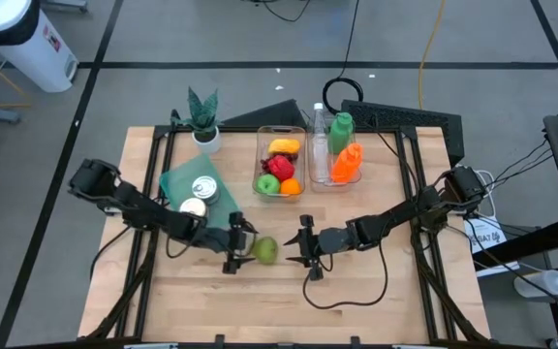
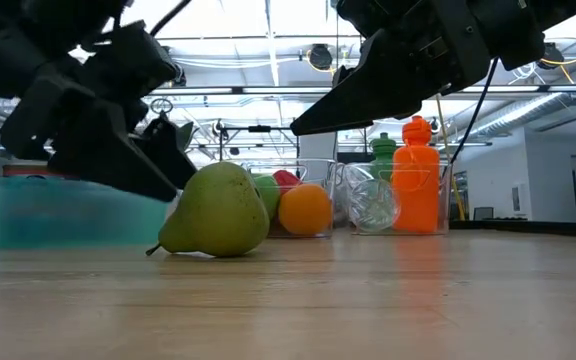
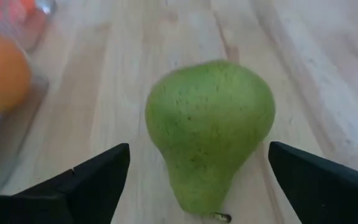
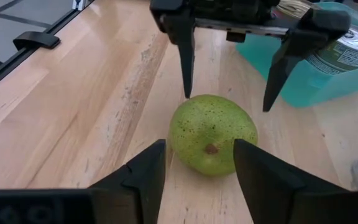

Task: Pick & Place Food Item
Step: Put the pear into the left transparent bin

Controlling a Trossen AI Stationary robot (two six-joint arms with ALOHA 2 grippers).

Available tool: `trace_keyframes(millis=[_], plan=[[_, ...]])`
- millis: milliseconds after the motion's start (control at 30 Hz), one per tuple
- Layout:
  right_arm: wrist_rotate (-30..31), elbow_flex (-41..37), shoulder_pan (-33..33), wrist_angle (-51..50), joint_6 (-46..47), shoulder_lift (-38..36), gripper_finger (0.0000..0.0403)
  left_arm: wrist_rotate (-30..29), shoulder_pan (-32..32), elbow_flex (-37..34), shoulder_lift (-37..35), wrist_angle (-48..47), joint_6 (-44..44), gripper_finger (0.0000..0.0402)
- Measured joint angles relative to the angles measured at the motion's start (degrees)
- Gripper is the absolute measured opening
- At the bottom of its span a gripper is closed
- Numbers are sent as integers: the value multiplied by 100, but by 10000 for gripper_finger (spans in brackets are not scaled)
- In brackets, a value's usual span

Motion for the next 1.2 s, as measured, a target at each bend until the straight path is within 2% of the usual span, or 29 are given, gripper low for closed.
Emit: trace_keyframes(millis=[433, 733, 933, 1200], plan=[[-7, 2, 0, 0, 2, 0, 174, -6, 298, 602, 848, -482, 73, 361], [-20, 2, 0, 0, 2, 0, 177, 13, 680, 617, 926, -484, -277, 353], [-22, 2, 0, -28, 22, 0, 172, 424, 750, 619, 927, -888, -653, 316], [-22, 2, 0, -48, 44, 0, 174, 271, 804, 610, 926, -933, -718, 250]])
